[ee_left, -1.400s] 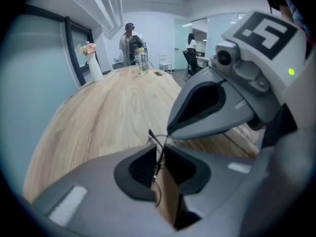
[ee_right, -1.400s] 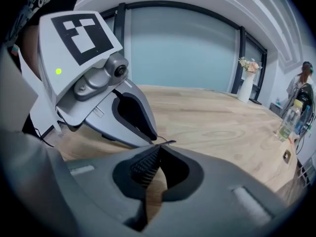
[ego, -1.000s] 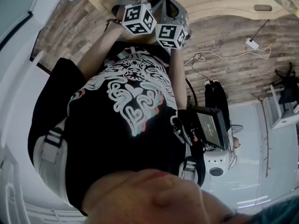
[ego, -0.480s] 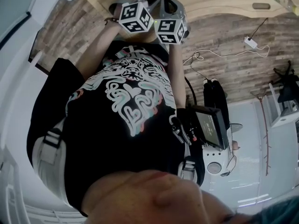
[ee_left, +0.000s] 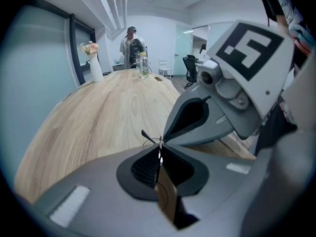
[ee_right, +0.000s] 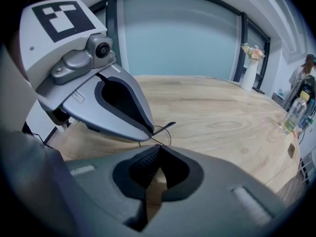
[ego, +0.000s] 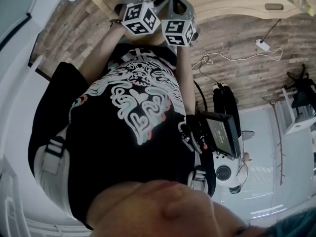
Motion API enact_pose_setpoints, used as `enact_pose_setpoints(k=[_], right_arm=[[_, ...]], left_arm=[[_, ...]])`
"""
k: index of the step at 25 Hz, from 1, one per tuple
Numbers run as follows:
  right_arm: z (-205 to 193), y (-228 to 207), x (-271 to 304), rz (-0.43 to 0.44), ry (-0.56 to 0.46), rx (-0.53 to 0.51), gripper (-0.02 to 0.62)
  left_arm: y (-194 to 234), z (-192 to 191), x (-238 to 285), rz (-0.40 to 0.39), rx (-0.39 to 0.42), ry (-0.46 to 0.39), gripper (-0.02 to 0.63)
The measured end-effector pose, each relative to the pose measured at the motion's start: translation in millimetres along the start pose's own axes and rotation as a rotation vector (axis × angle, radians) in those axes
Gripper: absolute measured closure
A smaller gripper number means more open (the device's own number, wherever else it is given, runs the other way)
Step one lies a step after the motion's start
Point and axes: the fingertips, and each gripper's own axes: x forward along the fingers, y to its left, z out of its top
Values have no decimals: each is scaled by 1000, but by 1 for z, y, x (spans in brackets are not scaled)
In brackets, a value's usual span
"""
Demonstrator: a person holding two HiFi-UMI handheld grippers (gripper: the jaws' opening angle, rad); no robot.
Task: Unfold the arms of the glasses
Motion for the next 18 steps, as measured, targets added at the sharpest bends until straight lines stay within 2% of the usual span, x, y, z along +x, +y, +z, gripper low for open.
enact_pose_setpoints(k=[4,9,18], right_arm=[[-1,-4,0,-5,4,13,595],[-3,-5,2,-8,12,24,595],[-8,-11,4,-37,36,39,595]], left_arm=[[5,8,-6,-7,-65,-55,600],[5,10,-9,4,-63,-71,600],[10,17,-25,45,-105,-139,600]])
